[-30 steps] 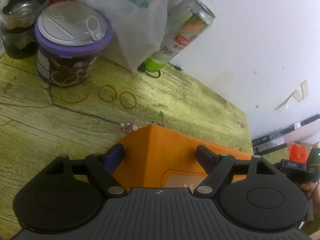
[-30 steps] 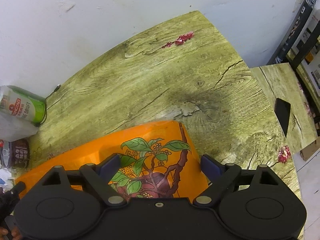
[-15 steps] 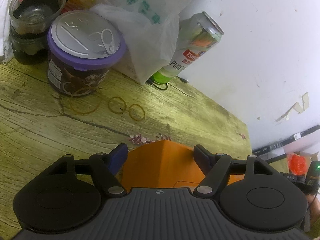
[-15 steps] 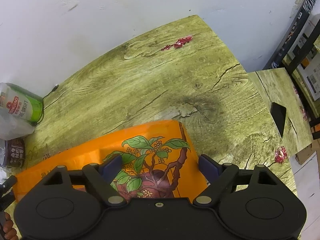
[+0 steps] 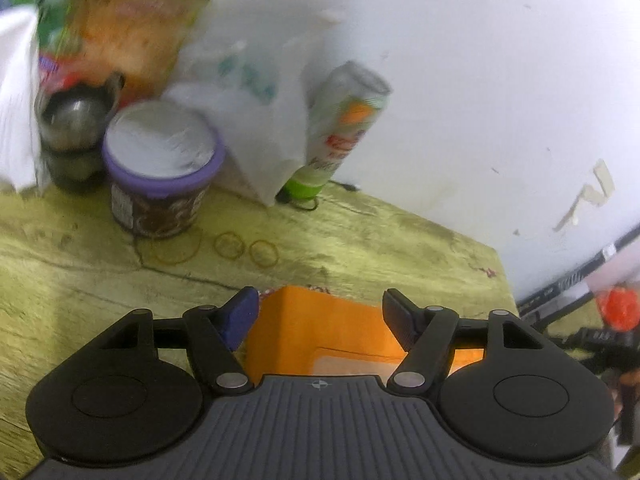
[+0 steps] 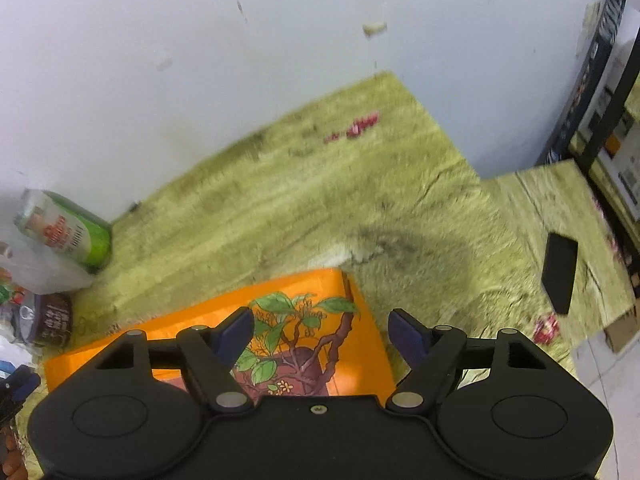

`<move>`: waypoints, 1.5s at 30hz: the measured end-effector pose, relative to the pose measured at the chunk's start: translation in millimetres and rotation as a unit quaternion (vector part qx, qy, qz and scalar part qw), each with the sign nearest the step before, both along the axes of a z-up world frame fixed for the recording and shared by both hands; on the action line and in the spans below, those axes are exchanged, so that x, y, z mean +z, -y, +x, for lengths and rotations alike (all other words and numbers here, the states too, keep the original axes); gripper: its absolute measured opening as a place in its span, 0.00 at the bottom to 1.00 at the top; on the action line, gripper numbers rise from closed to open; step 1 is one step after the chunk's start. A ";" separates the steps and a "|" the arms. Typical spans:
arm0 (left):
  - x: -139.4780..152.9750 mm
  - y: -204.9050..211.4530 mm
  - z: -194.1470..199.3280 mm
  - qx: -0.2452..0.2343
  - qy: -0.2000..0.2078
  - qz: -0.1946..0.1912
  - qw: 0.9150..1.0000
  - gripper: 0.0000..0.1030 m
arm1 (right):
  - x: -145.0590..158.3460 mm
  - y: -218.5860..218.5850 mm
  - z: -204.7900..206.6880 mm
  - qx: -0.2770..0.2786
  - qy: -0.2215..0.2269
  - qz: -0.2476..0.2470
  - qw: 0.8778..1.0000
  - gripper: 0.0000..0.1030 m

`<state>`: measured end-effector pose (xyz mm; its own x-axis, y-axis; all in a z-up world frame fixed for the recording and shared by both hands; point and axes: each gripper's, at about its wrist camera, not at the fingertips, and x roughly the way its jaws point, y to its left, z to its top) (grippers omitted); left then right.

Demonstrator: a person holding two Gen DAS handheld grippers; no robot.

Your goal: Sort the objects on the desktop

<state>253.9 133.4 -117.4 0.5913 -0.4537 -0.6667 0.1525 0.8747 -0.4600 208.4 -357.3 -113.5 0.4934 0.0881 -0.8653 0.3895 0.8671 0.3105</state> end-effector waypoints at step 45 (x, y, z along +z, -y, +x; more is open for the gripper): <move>-19.4 50.4 10.7 -0.053 -0.015 0.110 0.992 0.58 | -26.1 -53.4 27.3 0.134 0.045 -0.129 0.982 0.39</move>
